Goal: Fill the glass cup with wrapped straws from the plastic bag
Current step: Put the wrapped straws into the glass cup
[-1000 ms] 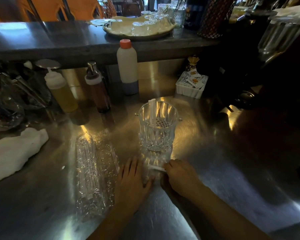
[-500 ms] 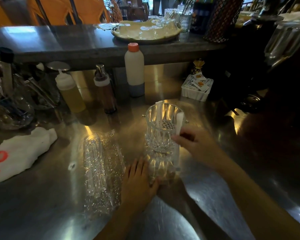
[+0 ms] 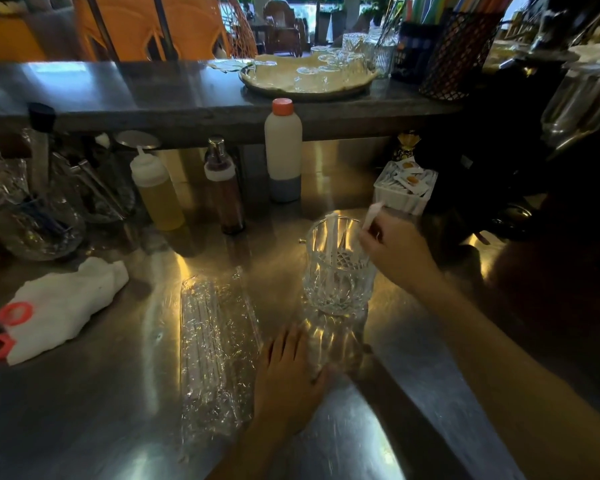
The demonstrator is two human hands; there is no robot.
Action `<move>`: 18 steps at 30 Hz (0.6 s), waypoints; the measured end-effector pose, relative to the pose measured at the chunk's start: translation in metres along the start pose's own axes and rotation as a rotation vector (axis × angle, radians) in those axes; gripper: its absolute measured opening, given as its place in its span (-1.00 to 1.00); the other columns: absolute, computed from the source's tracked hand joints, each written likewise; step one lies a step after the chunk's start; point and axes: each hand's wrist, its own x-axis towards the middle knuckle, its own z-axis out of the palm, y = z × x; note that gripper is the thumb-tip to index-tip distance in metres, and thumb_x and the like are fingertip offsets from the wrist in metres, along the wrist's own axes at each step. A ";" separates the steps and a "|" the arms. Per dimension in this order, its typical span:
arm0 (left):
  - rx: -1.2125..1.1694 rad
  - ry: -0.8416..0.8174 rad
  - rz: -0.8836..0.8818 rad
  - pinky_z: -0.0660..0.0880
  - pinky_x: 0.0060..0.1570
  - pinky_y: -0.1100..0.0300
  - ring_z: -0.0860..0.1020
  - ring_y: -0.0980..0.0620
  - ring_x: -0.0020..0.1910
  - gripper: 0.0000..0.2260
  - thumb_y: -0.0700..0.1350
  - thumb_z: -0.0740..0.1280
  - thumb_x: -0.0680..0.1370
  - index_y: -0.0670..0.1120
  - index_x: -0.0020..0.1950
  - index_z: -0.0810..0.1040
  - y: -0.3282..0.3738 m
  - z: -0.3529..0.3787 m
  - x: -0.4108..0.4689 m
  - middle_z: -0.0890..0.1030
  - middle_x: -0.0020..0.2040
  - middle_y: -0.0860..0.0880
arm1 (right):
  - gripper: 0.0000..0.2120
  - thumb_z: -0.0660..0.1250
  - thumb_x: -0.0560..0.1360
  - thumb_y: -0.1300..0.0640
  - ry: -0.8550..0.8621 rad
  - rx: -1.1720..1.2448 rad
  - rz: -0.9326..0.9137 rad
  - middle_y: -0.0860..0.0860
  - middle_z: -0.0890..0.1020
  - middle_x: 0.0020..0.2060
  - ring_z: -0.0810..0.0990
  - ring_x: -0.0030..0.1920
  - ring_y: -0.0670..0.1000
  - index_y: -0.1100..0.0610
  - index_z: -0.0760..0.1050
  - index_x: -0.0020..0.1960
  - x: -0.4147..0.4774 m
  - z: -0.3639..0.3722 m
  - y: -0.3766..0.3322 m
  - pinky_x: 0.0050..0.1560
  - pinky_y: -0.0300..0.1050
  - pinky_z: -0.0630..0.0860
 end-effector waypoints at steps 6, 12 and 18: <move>-0.001 -0.002 -0.004 0.09 0.42 -0.02 0.26 -0.12 0.45 -0.31 0.35 -0.08 0.48 -0.08 0.44 0.23 0.000 0.000 0.000 0.34 0.46 -0.11 | -0.81 0.30 0.48 0.10 -0.260 -0.058 0.116 0.15 0.61 -0.15 0.57 -0.16 0.10 0.24 0.52 -0.07 0.003 0.005 0.003 -0.07 0.07 0.54; -0.054 0.021 0.022 0.07 0.43 -0.02 0.25 -0.09 0.45 -0.30 0.35 -0.14 0.47 -0.06 0.45 0.22 0.002 -0.005 -0.002 0.35 0.45 -0.09 | -0.86 0.27 0.50 0.12 -0.071 -0.069 -0.019 0.10 0.58 -0.16 0.54 -0.16 0.06 0.19 0.51 -0.05 -0.004 0.002 -0.016 -0.09 0.06 0.54; -0.160 0.006 0.044 0.32 0.30 0.06 0.41 -0.11 0.31 -0.47 0.18 0.08 0.49 -0.09 0.35 0.38 0.004 -0.033 -0.001 0.47 0.34 -0.14 | -0.89 0.27 0.51 0.15 -0.037 0.005 -0.242 0.03 0.57 -0.21 0.52 -0.22 0.00 0.16 0.51 -0.01 -0.029 0.026 -0.048 -0.20 -0.04 0.52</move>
